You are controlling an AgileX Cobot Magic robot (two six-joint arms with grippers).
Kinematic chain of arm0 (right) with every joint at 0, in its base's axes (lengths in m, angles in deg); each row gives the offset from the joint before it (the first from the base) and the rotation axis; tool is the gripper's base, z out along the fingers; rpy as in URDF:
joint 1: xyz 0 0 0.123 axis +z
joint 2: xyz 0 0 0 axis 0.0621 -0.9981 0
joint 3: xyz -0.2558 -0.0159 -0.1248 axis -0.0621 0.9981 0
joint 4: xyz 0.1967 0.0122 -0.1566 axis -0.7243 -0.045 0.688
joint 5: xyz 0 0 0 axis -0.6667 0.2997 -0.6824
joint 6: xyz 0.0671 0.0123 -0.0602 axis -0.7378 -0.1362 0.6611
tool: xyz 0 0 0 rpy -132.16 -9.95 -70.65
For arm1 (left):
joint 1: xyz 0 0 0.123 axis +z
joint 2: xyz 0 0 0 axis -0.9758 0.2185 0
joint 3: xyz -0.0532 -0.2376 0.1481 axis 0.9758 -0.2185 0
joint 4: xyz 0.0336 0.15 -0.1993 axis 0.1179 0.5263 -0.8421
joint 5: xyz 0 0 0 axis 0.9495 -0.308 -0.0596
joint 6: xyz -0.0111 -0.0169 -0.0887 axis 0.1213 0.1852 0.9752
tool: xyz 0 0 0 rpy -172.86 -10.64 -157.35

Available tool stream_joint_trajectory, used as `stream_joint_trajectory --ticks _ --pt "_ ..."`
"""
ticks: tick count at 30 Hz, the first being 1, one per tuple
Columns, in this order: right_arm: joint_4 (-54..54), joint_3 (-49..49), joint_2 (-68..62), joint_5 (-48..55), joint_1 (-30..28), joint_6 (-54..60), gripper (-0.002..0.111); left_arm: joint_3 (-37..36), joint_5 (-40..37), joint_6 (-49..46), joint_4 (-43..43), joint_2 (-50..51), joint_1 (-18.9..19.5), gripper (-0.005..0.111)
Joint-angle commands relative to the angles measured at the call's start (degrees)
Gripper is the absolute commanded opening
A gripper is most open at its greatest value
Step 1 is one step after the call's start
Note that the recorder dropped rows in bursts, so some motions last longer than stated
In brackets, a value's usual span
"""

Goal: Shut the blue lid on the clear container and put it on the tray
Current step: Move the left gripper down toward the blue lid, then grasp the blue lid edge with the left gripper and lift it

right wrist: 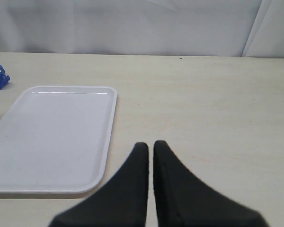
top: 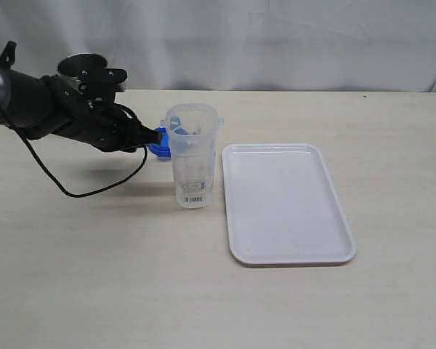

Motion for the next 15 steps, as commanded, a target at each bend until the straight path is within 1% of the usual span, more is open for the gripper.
stream_joint_trajectory --ticks 1,10,15 --pt "0.1 0.17 0.26 -0.62 0.09 0.43 0.005 0.38 4.42 0.47 -2.97 1.87 -0.07 0.038" --pt "0.1 0.17 0.26 -0.62 0.09 0.43 0.005 0.38 10.16 1.73 -2.97 4.19 -0.7 0.038" --pt "0.1 0.17 0.26 -0.62 0.09 0.43 0.005 3.0 7.21 2.03 -2.97 4.83 -1.37 0.038"
